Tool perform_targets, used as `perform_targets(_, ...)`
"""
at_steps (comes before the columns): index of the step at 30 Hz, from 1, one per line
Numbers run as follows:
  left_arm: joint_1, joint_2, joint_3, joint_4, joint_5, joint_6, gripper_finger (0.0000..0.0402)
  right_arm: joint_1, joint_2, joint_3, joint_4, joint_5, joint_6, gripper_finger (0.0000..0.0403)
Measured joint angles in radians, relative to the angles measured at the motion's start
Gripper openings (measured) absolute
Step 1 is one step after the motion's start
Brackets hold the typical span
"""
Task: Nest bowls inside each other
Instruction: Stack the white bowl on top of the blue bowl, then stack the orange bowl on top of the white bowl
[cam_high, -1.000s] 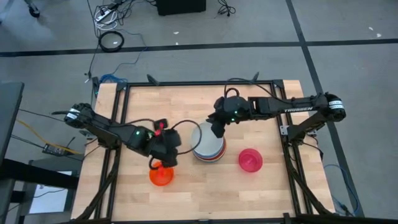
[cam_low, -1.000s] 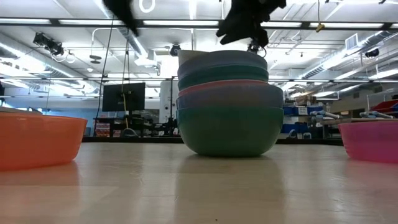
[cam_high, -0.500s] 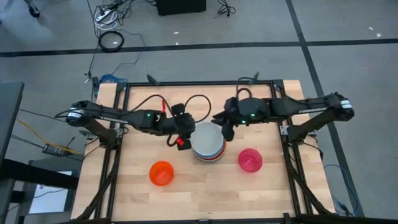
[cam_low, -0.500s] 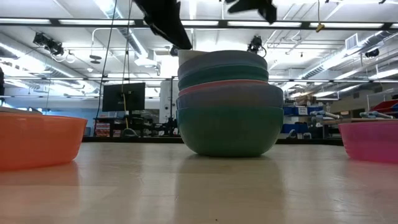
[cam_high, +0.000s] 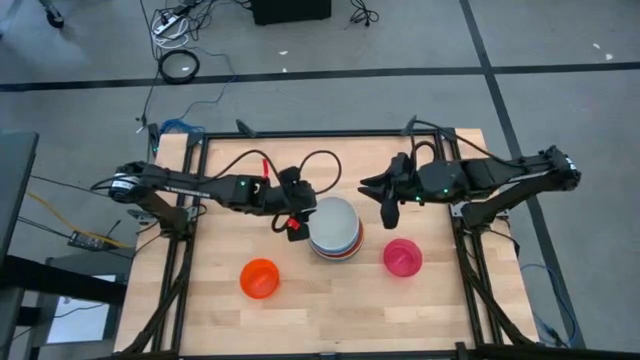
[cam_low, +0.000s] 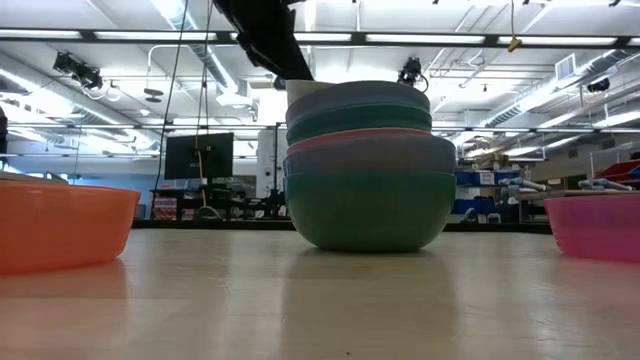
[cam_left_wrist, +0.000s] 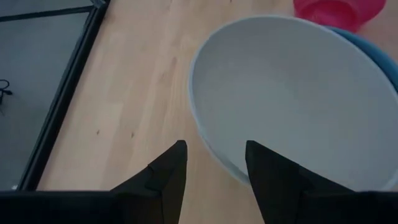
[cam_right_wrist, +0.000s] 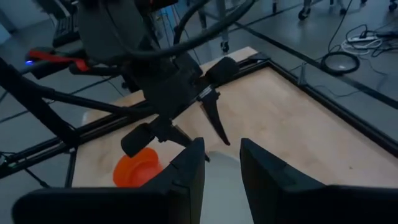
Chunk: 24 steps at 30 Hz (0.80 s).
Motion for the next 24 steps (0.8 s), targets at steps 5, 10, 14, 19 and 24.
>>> perform_targets(5,0.014,0.003,-0.039,0.019,0.036,-0.026,0.0172,0.013,0.001,0.000,-0.001,0.011,0.005,0.0091)
perform_targets(10,0.018,0.004,-0.093,0.062,0.057,-0.056,0.0172,0.014,0.003,0.000,-0.020,0.011,0.019,0.0091)
perform_targets(14,0.018,0.004,-0.114,0.085,0.075,-0.078,0.0172,0.014,0.003,0.000,-0.021,0.011,0.019,0.0091)
perform_targets(19,0.018,0.005,-0.090,0.086,0.074,-0.079,0.0172,0.014,0.003,0.000,-0.021,0.013,0.019,0.0091)
perform_targets(24,0.004,0.003,-0.010,-0.038,0.073,-0.094,0.0172,0.014,0.003,0.000,-0.038,0.019,0.018,0.0091)
